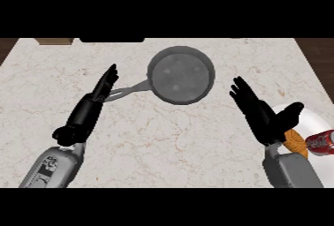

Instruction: Pick the croissant from the plate and place it in the pan

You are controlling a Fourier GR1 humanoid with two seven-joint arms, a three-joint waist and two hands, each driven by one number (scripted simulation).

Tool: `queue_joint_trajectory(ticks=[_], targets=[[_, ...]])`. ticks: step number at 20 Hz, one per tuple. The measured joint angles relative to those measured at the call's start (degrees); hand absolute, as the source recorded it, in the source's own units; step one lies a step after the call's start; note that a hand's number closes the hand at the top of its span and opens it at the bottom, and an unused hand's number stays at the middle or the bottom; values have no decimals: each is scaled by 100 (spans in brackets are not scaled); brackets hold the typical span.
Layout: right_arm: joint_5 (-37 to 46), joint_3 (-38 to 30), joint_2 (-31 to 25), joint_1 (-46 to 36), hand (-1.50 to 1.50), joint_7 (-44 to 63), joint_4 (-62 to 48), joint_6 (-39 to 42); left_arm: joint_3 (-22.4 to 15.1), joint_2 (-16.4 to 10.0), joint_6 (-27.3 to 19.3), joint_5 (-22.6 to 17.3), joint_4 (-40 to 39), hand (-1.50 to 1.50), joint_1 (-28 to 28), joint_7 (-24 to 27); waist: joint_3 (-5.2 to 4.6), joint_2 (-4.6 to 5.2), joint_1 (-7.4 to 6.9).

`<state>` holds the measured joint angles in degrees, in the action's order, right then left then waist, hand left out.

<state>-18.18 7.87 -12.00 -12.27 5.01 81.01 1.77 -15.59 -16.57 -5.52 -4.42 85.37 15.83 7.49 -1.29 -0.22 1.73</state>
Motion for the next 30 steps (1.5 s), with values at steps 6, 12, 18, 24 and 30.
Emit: queue_joint_trajectory(ticks=[6,12,18,24,30], targets=[[-205,-730,-904,-193,-150,-381,124,631,298,-348,-342,215,-191,0,-651,-496,110,14,-202],[444,-1713,-2175,445,-150,-582,-371,270,458,-497,-591,269,-326,0,-1270,-899,123,5,-91],[1202,-1934,-3435,1030,-150,-1133,-752,830,506,-606,-585,269,-55,0,-1568,-1115,133,15,-154],[1810,-1629,-4240,864,-150,-1319,-946,1594,506,-673,-538,293,376,0,-1705,-1453,132,22,-252],[1949,-1176,-4510,450,-150,-849,-515,2521,556,-629,-479,355,407,0,-1724,-1504,127,22,-228]])
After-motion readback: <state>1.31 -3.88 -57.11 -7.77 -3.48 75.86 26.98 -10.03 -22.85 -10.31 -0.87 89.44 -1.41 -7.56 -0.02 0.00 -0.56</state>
